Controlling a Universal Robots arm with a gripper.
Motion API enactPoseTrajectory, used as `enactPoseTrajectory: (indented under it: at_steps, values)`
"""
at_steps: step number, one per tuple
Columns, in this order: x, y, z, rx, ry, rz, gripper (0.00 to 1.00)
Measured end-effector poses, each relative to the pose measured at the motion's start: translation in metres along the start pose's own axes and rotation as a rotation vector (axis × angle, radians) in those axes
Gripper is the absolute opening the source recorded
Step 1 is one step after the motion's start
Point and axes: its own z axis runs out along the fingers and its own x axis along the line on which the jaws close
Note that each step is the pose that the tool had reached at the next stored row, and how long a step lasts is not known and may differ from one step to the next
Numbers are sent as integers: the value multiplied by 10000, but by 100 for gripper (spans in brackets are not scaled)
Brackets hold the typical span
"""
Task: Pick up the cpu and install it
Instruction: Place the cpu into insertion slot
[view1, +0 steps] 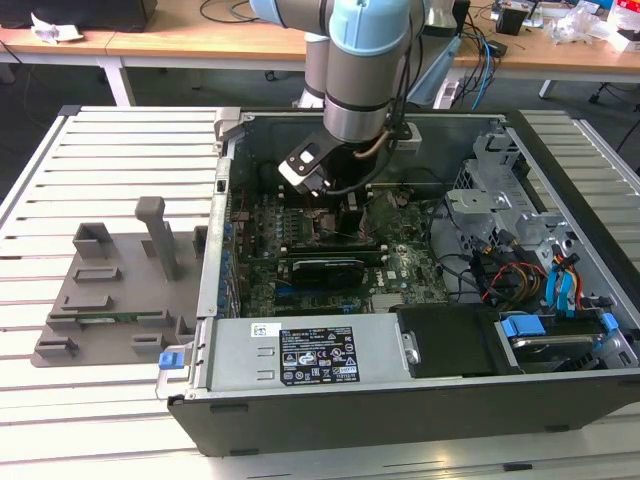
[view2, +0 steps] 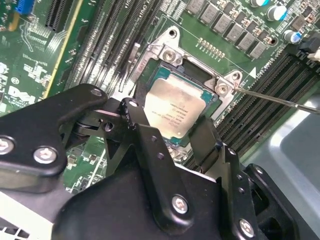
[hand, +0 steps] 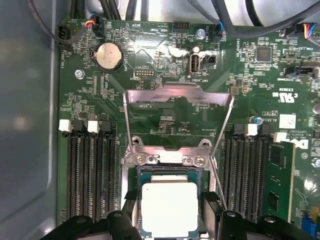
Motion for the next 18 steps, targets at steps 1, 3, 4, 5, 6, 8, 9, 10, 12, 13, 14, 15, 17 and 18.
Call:
enactPoseTrajectory:
  at_steps: [1,3,4,5,6,8,9,10,12,13,14,15,17,18]
  values:
    - [0,0,1,-1,10,2,62]
    - [0,0,0,0,9,0,62]
    - [0,0,0,0,9,0,62]
    - [0,0,0,0,9,0,62]
    - [0,0,0,0,9,0,62]
    - [0,0,0,0,9,0,53]
    - [0,0,0,0,9,0,53]
    - [0,0,0,0,10,0,53]
    - [0,0,0,0,10,0,53]
    - [0,0,-11,-7,1,1,53]
    - [0,0,-64,-11,-4,3,53]
    - [0,-1,-65,-13,-2,27,53]
    - [0,-1,-65,-12,-1,120,53]
    - [-1,-1,-63,-10,-2,186,53]
